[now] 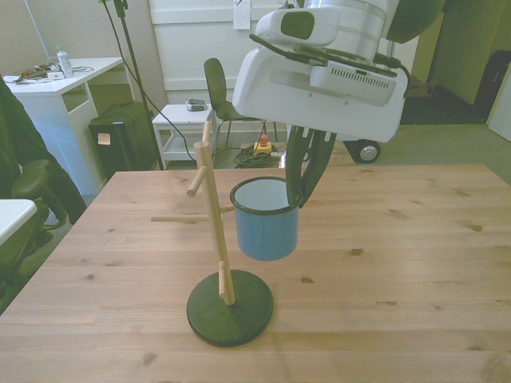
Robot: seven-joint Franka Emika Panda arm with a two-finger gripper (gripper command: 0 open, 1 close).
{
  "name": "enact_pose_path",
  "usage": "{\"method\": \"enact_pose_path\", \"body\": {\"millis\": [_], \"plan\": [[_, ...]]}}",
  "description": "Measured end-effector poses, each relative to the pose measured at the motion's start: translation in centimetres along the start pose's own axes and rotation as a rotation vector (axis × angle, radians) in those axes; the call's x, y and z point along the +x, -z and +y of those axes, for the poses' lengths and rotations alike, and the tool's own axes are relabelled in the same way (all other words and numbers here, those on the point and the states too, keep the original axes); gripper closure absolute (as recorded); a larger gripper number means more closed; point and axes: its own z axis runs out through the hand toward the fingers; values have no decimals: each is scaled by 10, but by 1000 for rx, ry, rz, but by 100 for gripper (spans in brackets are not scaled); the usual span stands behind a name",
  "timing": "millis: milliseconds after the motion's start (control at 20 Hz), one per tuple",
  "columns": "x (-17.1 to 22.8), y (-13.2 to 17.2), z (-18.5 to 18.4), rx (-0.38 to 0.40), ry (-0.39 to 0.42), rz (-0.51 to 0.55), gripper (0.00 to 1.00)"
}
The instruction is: Hang the mug
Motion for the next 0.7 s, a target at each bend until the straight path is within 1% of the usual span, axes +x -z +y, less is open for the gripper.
{"method": "enact_pose_path", "body": {"millis": [450,500,700], "plan": [[8,-13,8,1,-17,-23,100],[9,-14,10,3,-23,-31,0],[11,-12,20,25,-47,-63,0]]}}
